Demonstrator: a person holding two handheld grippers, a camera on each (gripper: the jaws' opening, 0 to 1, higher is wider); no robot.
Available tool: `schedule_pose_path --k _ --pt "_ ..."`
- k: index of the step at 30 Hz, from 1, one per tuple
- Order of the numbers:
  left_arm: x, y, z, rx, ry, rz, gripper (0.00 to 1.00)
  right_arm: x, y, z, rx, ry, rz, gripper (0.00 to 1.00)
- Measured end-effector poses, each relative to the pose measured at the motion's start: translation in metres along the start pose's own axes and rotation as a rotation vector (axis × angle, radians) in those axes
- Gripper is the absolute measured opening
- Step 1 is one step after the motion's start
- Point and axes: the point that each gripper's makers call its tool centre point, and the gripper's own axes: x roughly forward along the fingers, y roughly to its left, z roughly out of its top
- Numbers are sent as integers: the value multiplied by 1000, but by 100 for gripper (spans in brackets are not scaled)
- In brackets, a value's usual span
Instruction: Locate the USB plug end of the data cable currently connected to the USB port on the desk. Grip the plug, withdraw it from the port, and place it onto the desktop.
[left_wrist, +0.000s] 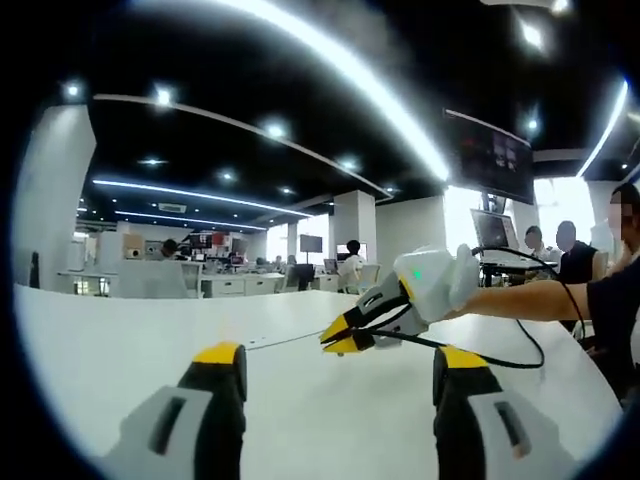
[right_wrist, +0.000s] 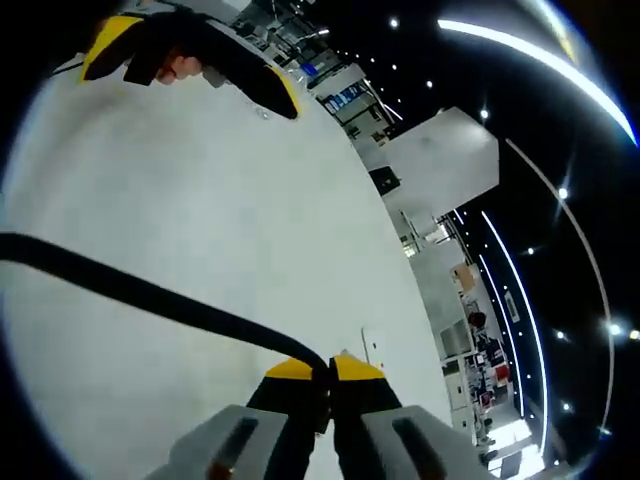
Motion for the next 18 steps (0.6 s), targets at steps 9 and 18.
schedule_pose_path --k 9,18 --pt "1 1 0 -1 2 -2 76 3 1 -2 -11 6 11 6" --pt "2 0 -2 -5 7 -3 76 6 3 -8 -34 25 24 9"
